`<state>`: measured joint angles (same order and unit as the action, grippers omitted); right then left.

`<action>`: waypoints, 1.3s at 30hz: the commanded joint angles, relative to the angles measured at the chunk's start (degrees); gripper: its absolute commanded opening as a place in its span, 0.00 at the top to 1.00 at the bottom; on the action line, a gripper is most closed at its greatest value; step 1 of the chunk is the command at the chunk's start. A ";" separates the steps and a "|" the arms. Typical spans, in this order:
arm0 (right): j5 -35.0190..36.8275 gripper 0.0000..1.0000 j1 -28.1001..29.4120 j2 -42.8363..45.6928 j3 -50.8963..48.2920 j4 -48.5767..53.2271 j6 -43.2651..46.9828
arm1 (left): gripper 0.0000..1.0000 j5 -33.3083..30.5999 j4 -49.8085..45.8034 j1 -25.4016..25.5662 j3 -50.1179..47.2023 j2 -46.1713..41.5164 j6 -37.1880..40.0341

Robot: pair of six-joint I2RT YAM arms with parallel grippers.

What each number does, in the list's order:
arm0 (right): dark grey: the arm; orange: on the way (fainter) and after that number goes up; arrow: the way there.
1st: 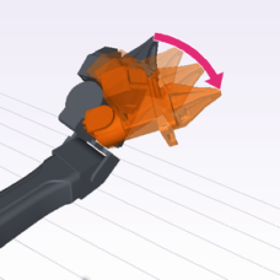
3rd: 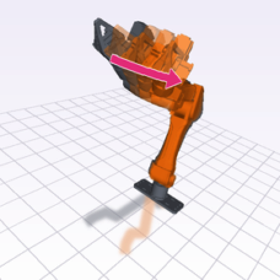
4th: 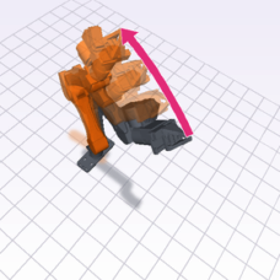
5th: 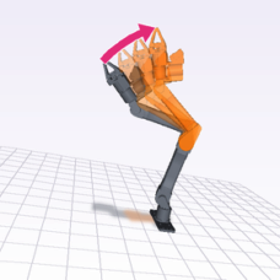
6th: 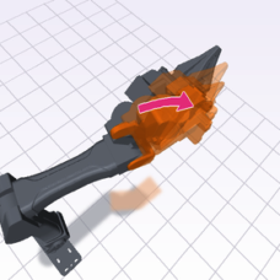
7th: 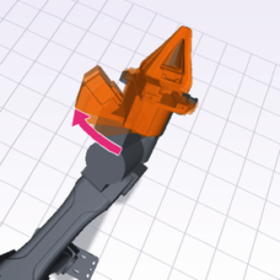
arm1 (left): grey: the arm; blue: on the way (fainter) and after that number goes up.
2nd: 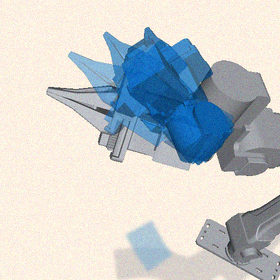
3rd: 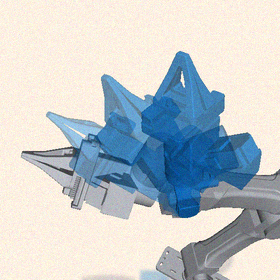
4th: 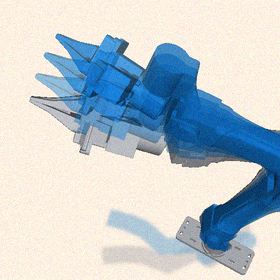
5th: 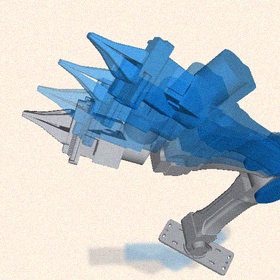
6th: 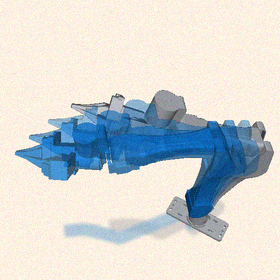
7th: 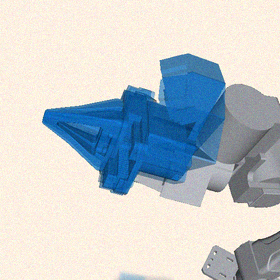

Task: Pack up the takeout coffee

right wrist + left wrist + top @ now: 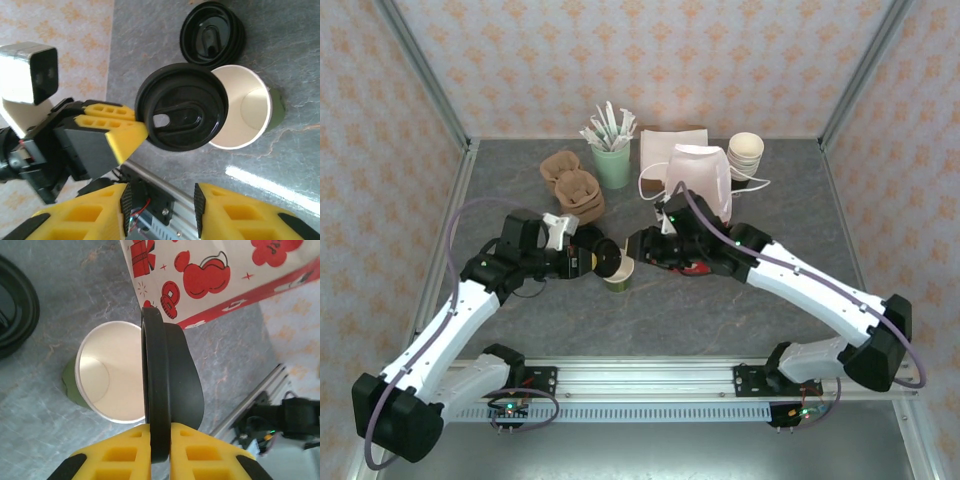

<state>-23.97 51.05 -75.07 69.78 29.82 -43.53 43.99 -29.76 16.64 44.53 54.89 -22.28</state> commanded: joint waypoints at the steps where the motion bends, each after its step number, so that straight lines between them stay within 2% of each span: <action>1: 7.89 0.60 1.06 -2.20 -1.31 -3.54 -2.19 | 0.87 5.59 5.32 -1.96 -1.97 -0.23 -6.89; 4: 11.29 0.61 1.15 -4.28 -1.64 -2.82 -1.60 | 0.87 6.65 7.72 -2.98 -3.96 -0.38 -9.77; 10: 22.96 0.61 0.95 -6.64 -0.11 3.09 1.25 | 0.87 7.47 11.15 -3.68 -5.87 0.64 -12.37; 17: 28.50 0.63 -0.63 -9.02 1.98 6.75 4.97 | 0.88 7.67 13.71 -3.64 -7.75 1.29 -14.53; 20: 26.40 0.63 -1.28 -9.34 2.34 6.19 5.73 | 0.88 7.89 14.11 -3.54 -8.49 2.05 -15.06; 24: 19.73 0.63 -1.32 -9.47 2.47 2.85 5.36 | 0.88 7.61 14.29 -3.63 -9.37 2.40 -15.45; 31: 11.21 0.59 -1.32 -10.65 -0.19 -4.56 0.04 | 0.86 7.87 15.88 -3.64 -10.35 3.77 -16.83; 36: 8.76 0.57 -1.24 -12.40 -1.48 -7.90 -2.16 | 0.81 7.78 16.26 -3.64 -10.36 4.61 -16.75; 39: 9.70 0.54 -1.25 -13.46 -1.49 -7.78 -2.60 | 0.74 7.41 14.93 -3.68 -9.83 4.96 -15.76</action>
<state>-13.80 49.82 -87.74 69.14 24.08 -44.47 50.72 -15.09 13.72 35.07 59.68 -38.72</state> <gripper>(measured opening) 0.453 0.251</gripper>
